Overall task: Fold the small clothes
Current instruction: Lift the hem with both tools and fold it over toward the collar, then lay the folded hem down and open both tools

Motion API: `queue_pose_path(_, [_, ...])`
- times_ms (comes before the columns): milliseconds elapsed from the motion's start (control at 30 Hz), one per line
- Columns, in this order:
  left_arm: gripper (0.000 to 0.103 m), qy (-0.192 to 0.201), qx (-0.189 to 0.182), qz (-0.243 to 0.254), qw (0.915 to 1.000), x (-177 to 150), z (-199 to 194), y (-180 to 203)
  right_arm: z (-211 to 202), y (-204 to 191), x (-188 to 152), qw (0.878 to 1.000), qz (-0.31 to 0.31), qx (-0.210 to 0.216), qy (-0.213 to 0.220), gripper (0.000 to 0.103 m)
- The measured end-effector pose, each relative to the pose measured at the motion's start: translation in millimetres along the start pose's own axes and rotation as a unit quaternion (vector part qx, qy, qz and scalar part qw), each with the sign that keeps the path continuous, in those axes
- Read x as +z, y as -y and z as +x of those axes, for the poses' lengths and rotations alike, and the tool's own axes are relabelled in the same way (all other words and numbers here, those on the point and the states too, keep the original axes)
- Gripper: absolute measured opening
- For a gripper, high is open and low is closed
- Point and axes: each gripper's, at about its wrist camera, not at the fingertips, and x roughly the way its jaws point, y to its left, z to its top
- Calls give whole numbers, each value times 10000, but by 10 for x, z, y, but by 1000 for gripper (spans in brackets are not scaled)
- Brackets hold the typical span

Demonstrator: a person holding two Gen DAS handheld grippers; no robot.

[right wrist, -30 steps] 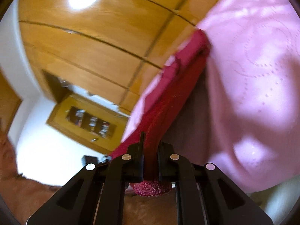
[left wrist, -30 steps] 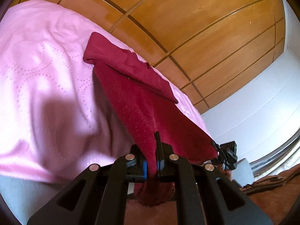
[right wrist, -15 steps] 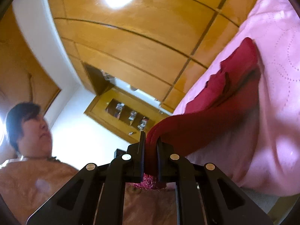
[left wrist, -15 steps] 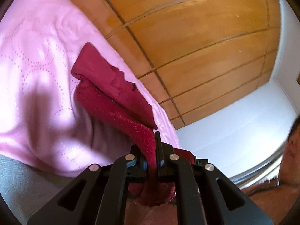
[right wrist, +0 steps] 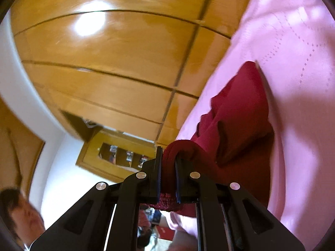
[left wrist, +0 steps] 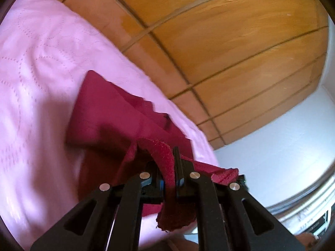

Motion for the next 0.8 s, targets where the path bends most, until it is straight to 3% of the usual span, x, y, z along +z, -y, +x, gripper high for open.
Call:
queue_pose_path(200, [6, -77, 295, -559, 9980, 224, 382, -407, 278, 316, 295, 9977, 633, -216, 111, 9])
queue_pose_path(500, [11, -86, 748, -599, 9954, 411, 745, -564, 536, 722, 529, 9889, 1072, -991, 269, 10])
queue_pose_path(533, [25, -45, 830, -593, 9948, 436, 791, -576, 557, 748, 547, 9881, 1090, -1047, 303, 13])
queue_pose_path(567, [47, -8, 843, -604, 9946, 459, 819, -591, 579, 767, 557, 9875, 1108, -1076, 330, 30])
queue_pose_path(600, [55, 43, 756, -667, 9949, 470, 853, -599, 594, 781, 569, 9867, 1137, -1099, 367, 50])
queue_pose_path(667, [79, 257, 594, -852, 9943, 482, 889, -599, 646, 794, 574, 9868, 1229, -888, 560, 71])
queue_pose_path(700, [83, 407, 615, -907, 9931, 491, 898, -590, 643, 783, 576, 9869, 1227, -780, 700, 77])
queue_pose_path(800, [87, 901, 1026, -877, 9867, 495, 820, -498, 630, 660, 603, 9872, 872, -936, 956, 79])
